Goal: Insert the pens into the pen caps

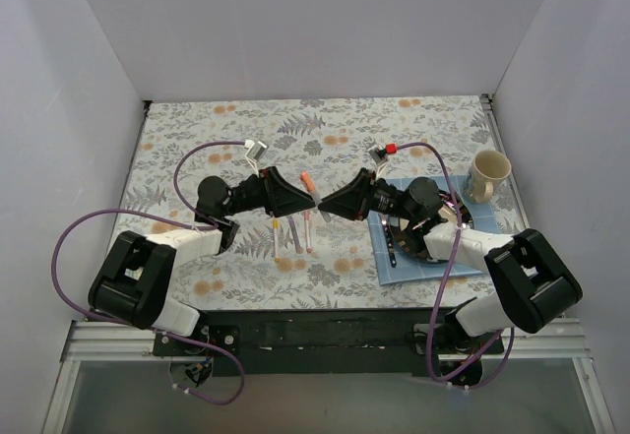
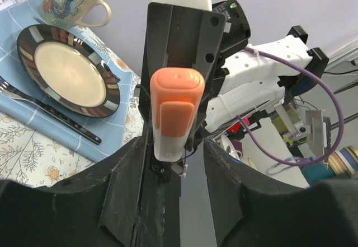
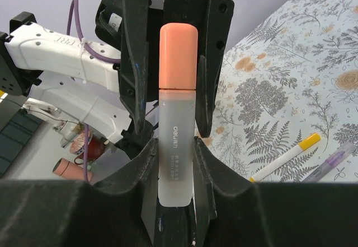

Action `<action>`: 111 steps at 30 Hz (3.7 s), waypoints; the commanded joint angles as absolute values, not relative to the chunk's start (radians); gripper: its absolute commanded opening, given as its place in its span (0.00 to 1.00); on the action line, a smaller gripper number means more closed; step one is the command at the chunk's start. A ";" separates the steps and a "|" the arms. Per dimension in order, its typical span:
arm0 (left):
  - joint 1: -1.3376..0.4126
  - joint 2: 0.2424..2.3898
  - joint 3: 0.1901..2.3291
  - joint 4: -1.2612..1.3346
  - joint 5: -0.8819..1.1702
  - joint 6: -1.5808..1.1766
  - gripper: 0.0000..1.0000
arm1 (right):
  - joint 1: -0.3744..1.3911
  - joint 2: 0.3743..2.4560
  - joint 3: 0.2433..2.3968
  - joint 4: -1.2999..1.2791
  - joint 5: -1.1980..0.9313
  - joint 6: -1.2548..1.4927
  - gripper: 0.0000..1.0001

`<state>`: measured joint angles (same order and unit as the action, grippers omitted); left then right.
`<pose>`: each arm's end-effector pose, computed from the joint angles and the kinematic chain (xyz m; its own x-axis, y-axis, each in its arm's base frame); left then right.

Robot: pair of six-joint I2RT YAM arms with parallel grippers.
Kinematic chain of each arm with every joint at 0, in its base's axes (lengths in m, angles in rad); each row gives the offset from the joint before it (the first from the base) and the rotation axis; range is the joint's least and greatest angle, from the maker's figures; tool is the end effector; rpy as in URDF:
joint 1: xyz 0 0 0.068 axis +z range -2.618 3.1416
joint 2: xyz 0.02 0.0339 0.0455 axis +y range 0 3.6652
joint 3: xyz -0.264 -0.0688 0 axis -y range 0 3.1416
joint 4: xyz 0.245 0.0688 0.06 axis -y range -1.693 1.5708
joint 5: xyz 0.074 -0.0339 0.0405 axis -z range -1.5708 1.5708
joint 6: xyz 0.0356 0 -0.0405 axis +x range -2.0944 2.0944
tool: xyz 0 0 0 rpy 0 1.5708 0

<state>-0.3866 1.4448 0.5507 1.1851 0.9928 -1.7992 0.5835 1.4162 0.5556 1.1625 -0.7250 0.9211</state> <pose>0.2449 -0.1319 0.2488 -0.9846 -0.1737 -0.0172 0.0439 -0.1514 -0.9875 0.2212 0.1743 0.2576 -0.5990 0.3187 -0.7346 -0.7667 0.0364 0.6410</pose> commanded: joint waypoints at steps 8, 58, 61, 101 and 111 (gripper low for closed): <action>-0.400 1.397 0.558 1.126 0.960 -1.721 0.49 | 0.597 1.439 0.589 1.264 -0.713 0.936 0.01; -0.471 1.189 0.676 0.577 0.730 -1.450 0.00 | 0.942 1.255 0.931 0.121 0.041 0.195 0.50; -0.471 1.178 0.683 0.548 0.710 -1.445 0.00 | 0.971 1.264 0.934 0.115 0.101 0.181 0.46; -0.474 0.819 0.721 0.391 0.810 -1.334 0.76 | 1.009 1.081 0.808 0.423 -0.389 0.365 0.01; -0.474 0.816 0.739 0.431 0.790 -1.374 0.73 | 1.009 1.092 0.782 0.465 -0.459 0.406 0.01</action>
